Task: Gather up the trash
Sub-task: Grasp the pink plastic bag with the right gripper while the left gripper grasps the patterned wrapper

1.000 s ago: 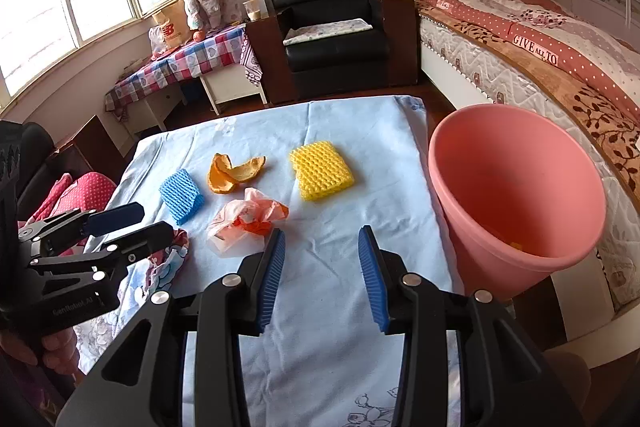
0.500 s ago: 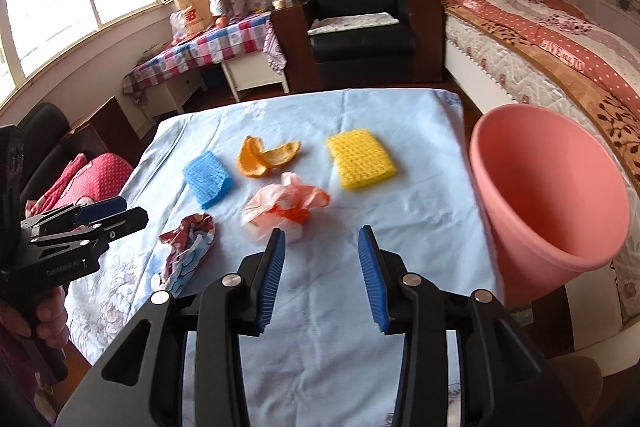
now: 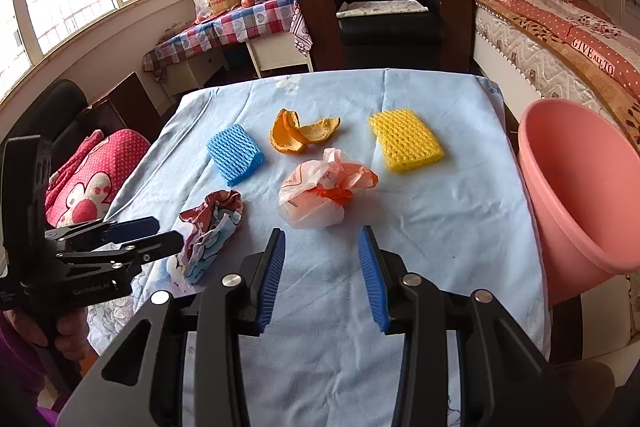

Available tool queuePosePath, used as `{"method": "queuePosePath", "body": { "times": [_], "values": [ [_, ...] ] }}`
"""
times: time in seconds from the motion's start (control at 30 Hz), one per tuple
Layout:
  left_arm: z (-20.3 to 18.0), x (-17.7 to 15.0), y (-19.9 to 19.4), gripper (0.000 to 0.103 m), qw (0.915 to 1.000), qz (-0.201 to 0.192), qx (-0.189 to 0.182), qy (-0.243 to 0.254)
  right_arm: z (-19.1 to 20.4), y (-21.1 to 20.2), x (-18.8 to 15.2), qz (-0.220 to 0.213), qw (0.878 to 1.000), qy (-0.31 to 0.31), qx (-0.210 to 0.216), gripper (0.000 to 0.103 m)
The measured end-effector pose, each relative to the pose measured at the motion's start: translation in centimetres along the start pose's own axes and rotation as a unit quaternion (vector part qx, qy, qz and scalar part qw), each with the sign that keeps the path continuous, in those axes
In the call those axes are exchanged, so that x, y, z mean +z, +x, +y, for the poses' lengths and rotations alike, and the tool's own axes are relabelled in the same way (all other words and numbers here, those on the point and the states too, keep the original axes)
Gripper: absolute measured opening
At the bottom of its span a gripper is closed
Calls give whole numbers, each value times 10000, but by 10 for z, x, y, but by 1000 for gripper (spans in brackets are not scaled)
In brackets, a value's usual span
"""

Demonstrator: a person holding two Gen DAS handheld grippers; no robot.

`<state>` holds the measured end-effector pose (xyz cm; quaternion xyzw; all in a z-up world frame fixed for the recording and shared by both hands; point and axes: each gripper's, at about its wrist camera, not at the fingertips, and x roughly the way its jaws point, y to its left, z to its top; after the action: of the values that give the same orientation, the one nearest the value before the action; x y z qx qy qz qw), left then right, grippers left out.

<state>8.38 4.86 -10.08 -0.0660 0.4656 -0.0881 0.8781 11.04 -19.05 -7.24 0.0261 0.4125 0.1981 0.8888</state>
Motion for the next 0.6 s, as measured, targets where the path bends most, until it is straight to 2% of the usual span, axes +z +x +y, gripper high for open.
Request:
{"method": "queuePosePath", "body": {
  "times": [0.33,0.4,0.43,0.5,0.57,0.6],
  "values": [
    [-14,-1,26,55,9996,248,56,128,8,17,9,167,9998,2,94,39],
    [-14,-2,28,55,9995,239,137,129,9,21,12,183,9998,18,105,44],
    [-15,-2,28,54,9996,222,142,131,10,23,13,180,9998,32,107,49],
    [-15,-2,28,40,9997,190,126,123,12,26,15,158,9998,46,94,51],
    [-13,-2,29,21,9997,173,154,104,13,30,17,172,9998,46,67,51],
    [-11,-2,29,16,9997,171,129,94,13,33,18,189,9998,60,44,51]
  ]
}}
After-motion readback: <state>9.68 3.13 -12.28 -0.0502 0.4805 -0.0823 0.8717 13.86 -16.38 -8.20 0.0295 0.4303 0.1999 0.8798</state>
